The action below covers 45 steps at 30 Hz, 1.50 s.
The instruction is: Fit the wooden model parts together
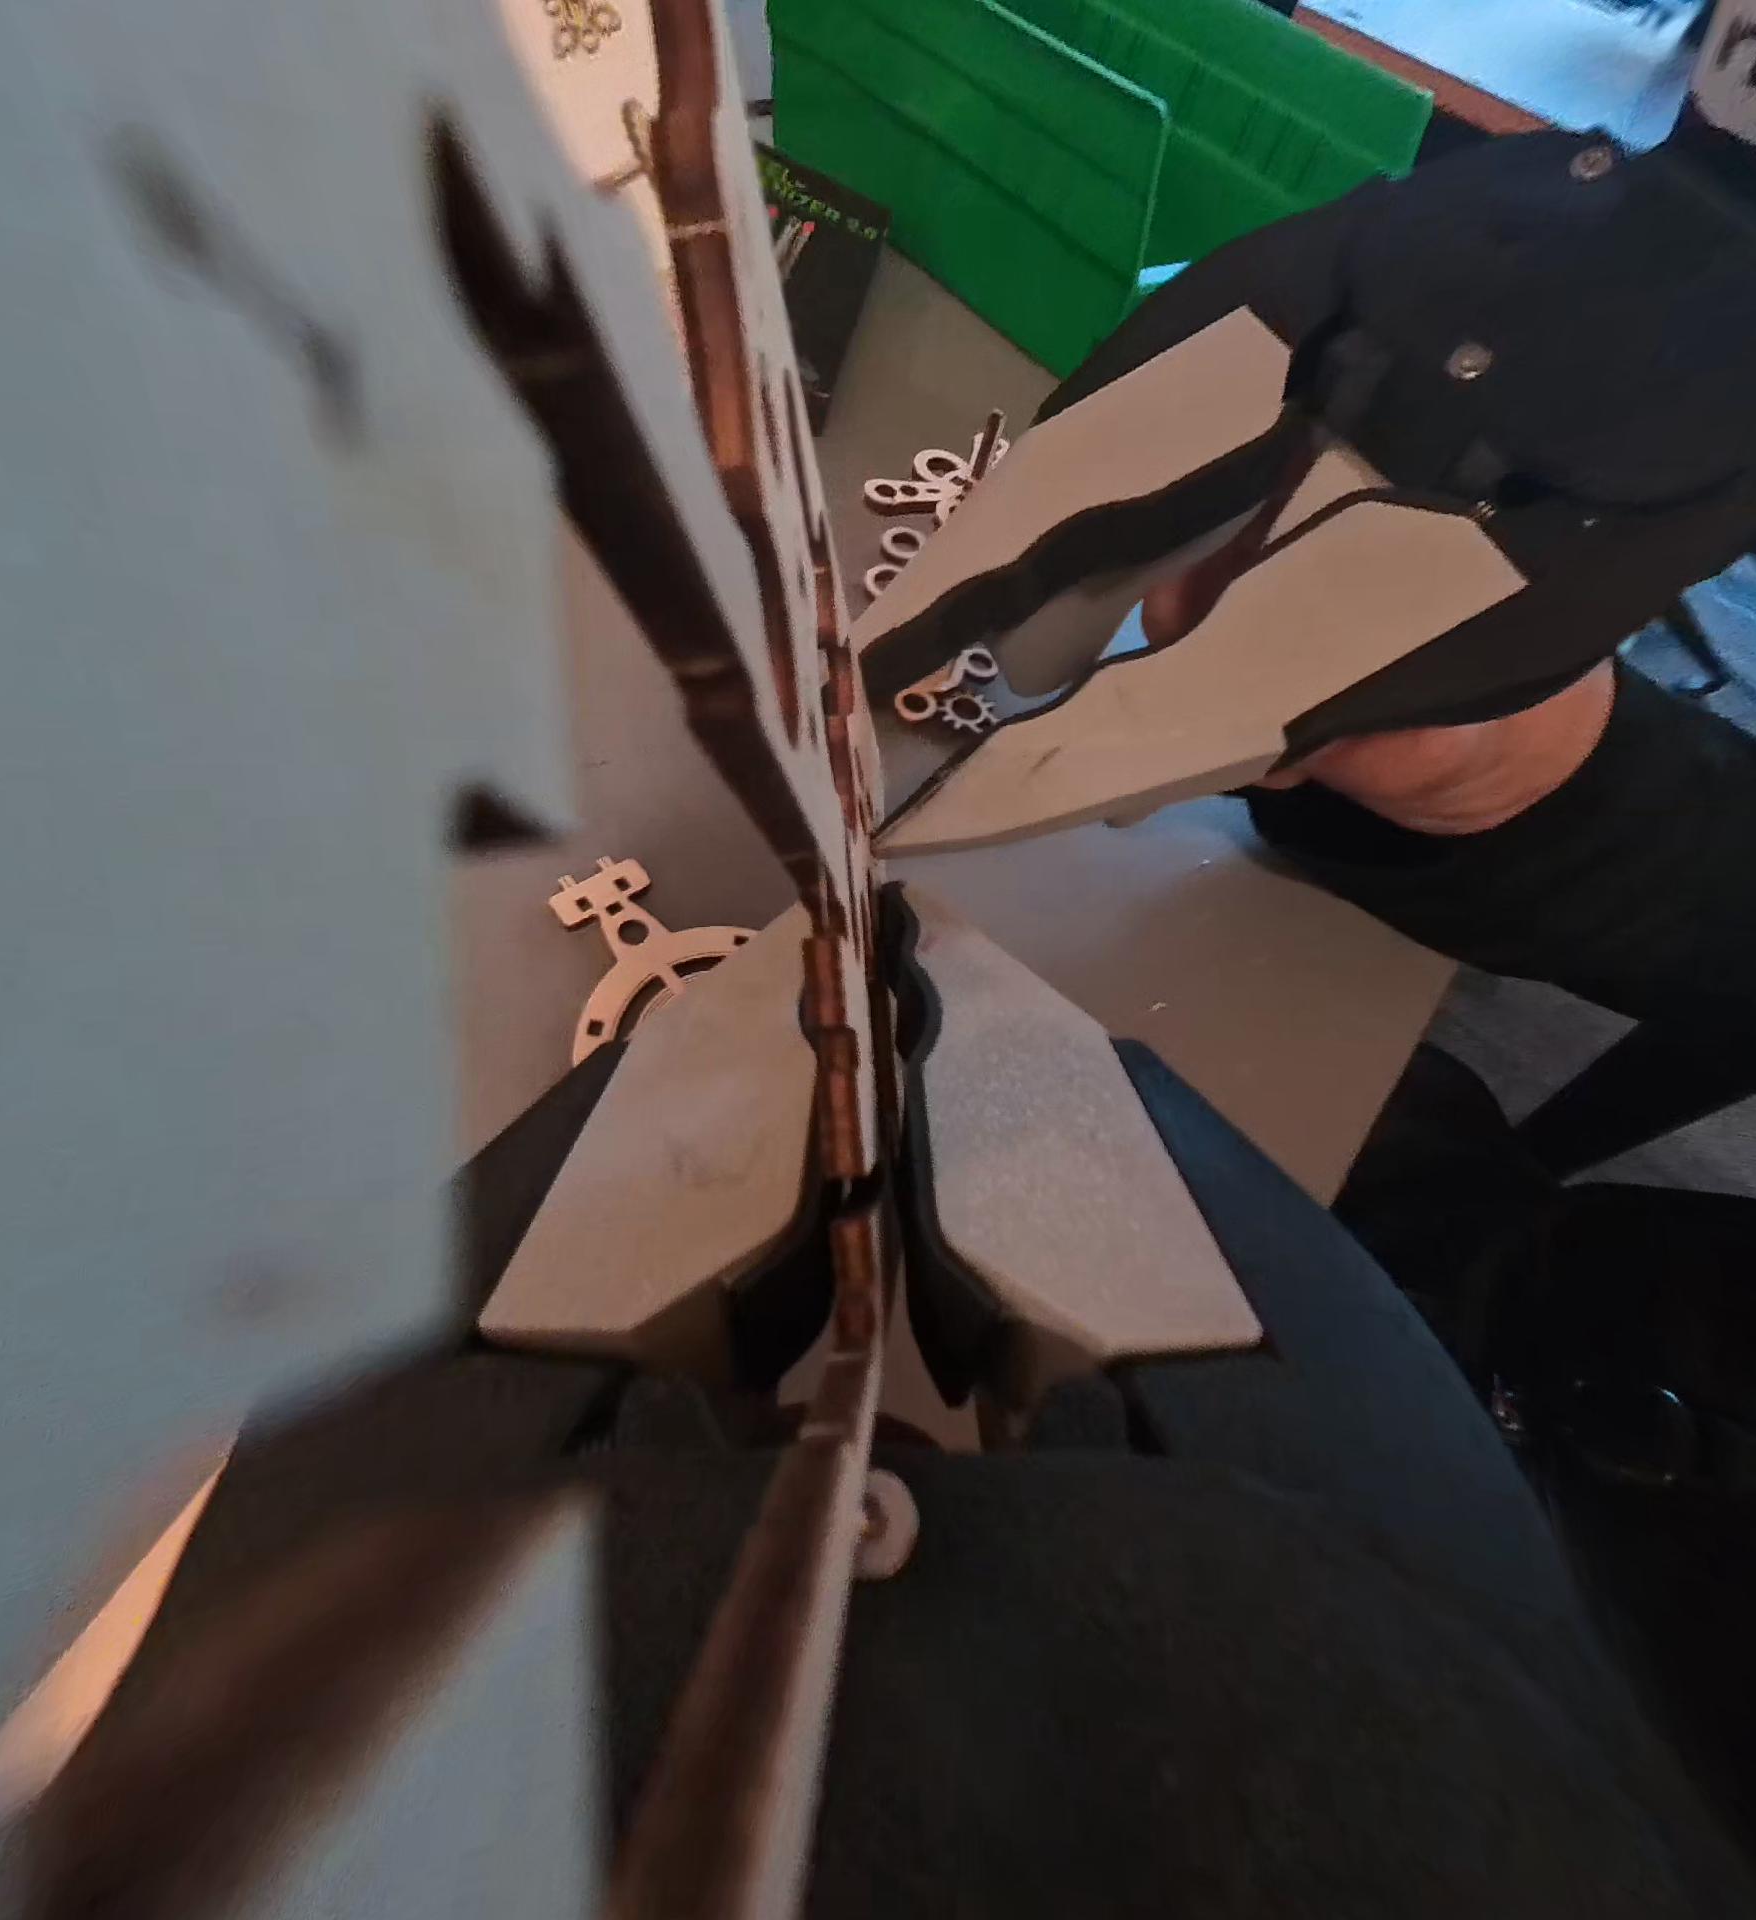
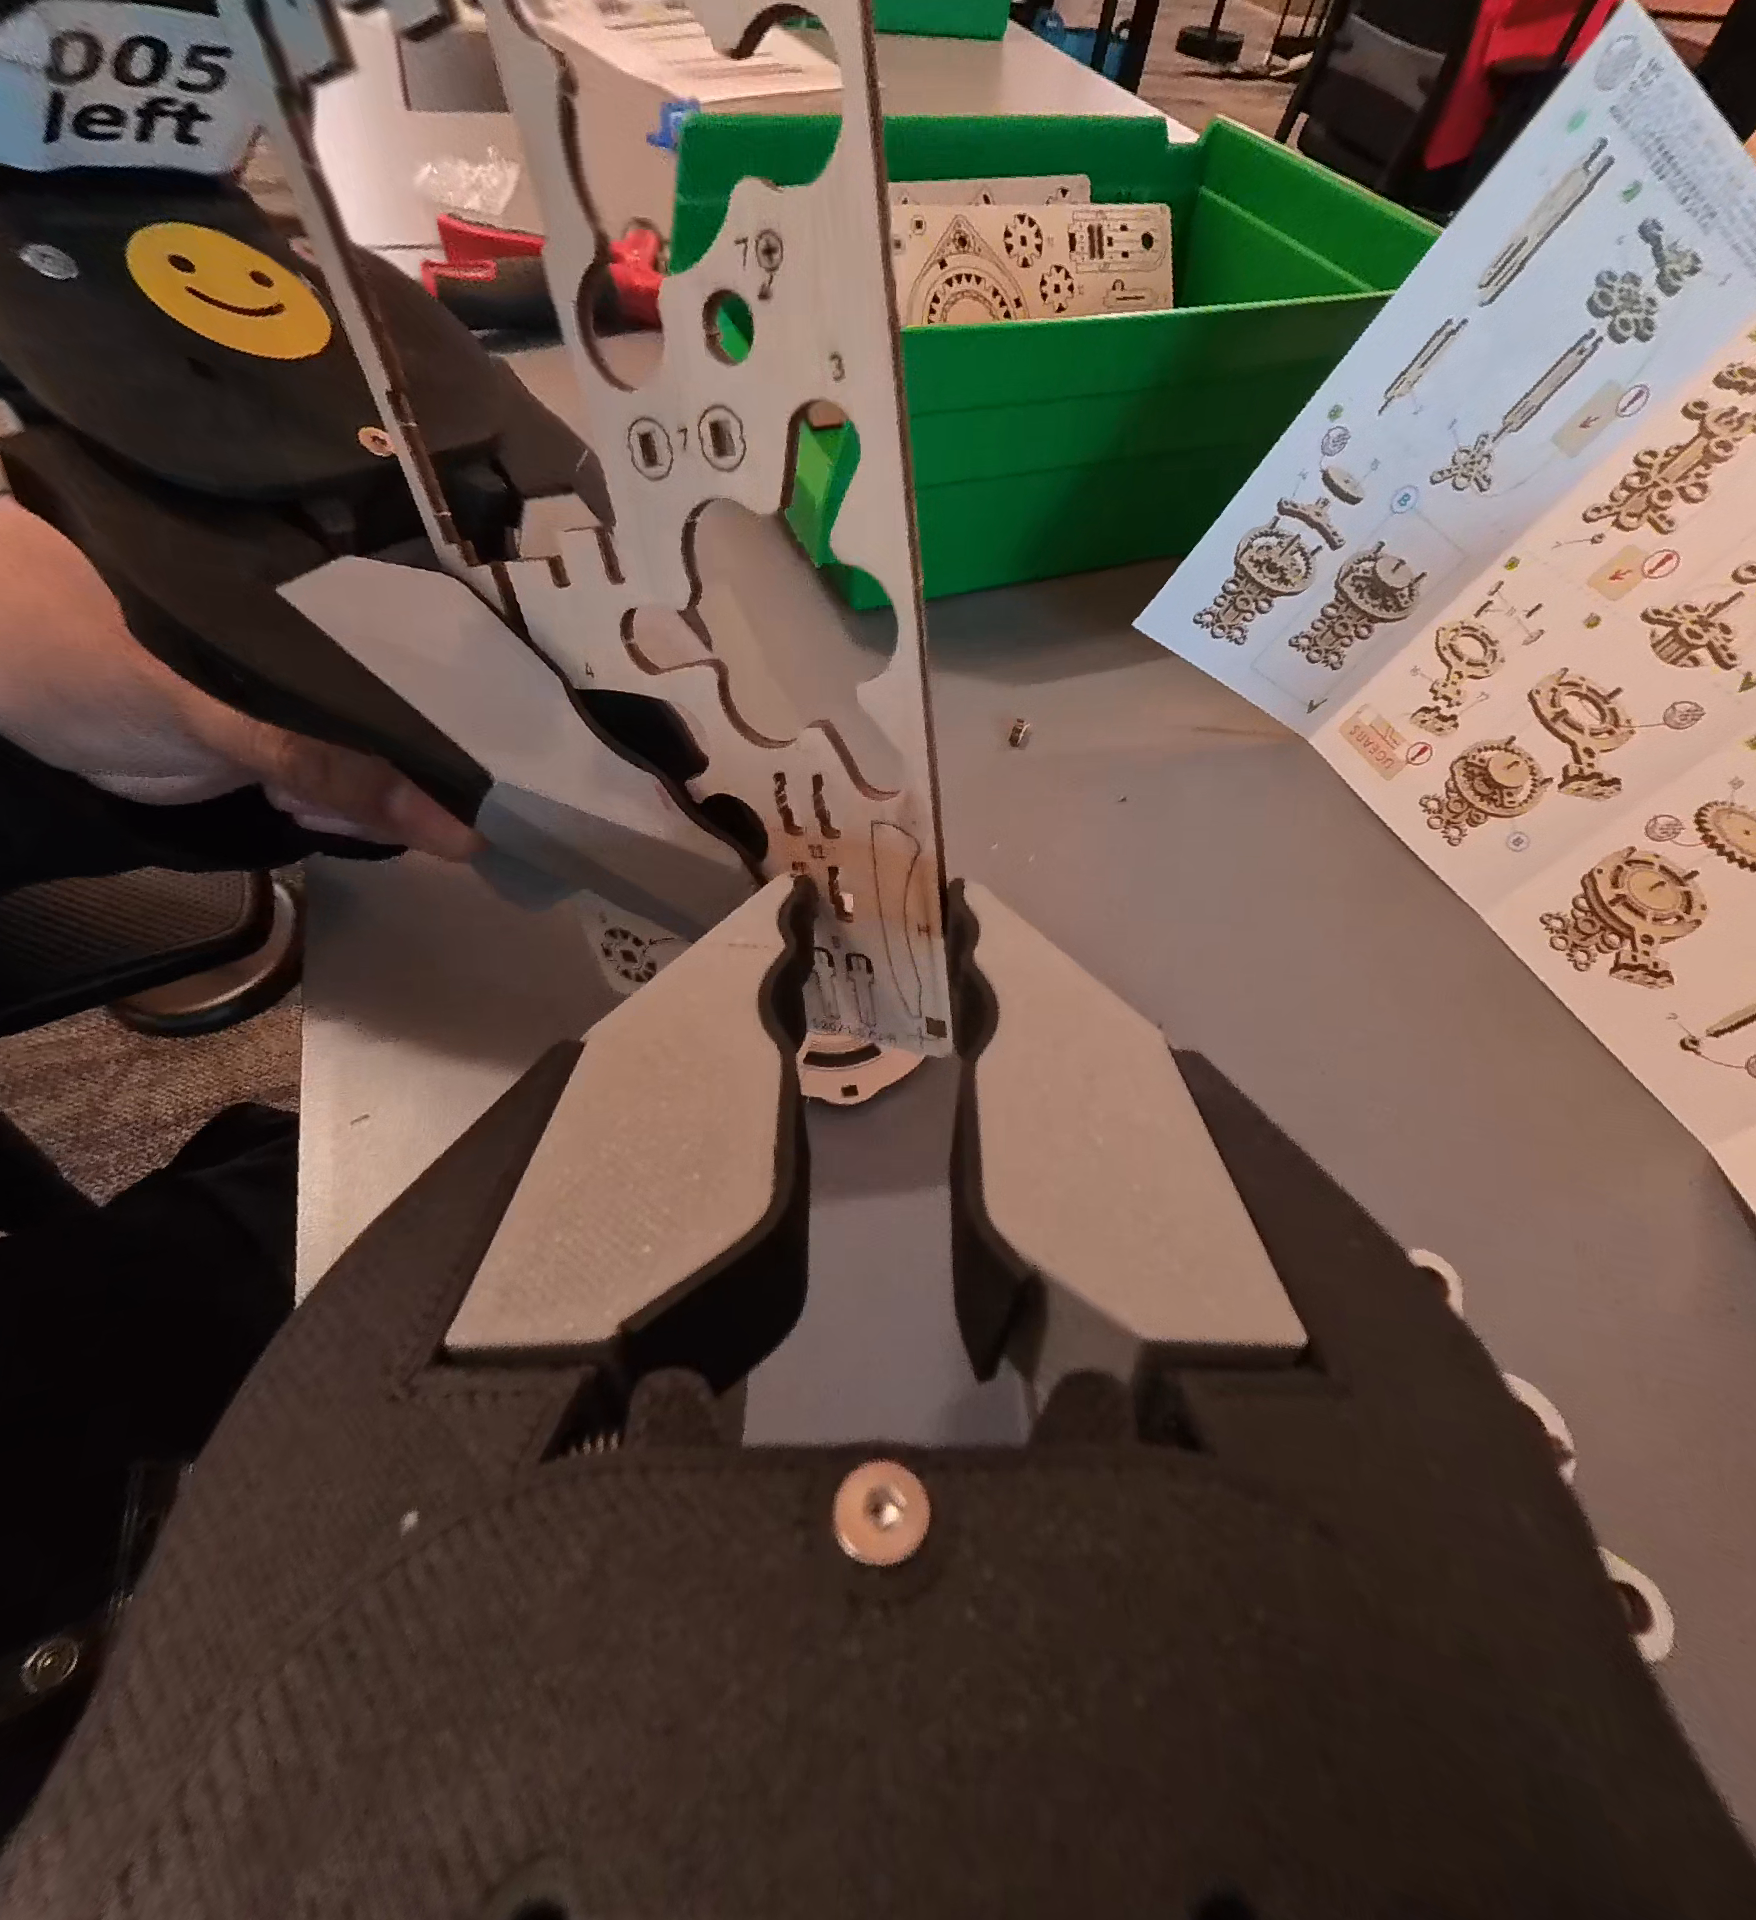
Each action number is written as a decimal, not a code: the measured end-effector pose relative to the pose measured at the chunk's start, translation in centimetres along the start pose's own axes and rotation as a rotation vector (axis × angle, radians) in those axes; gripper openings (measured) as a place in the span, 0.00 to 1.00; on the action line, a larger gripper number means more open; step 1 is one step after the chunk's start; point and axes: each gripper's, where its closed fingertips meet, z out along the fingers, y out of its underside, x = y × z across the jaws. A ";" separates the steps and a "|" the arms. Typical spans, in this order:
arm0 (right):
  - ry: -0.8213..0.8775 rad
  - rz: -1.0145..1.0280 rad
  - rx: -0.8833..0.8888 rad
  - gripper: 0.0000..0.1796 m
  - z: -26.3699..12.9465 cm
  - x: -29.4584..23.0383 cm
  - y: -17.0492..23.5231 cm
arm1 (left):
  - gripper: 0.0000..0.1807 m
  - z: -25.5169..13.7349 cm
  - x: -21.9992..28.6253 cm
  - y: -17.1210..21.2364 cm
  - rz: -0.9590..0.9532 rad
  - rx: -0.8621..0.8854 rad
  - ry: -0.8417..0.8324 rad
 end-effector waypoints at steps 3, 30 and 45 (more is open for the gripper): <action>0.023 0.000 -0.006 0.12 0.1 0.1 0.0 | 0.01 0.1 -0.2 0.1 0.007 -0.005 -0.036; 0.091 0.016 0.162 0.15 -0.4 0.9 -1.9 | 0.01 -0.8 -0.9 -1.0 -0.195 0.133 0.131; -0.597 0.316 0.220 0.01 -2.8 -5.7 -3.4 | 0.04 -4.6 4.3 -0.8 -0.135 0.019 0.426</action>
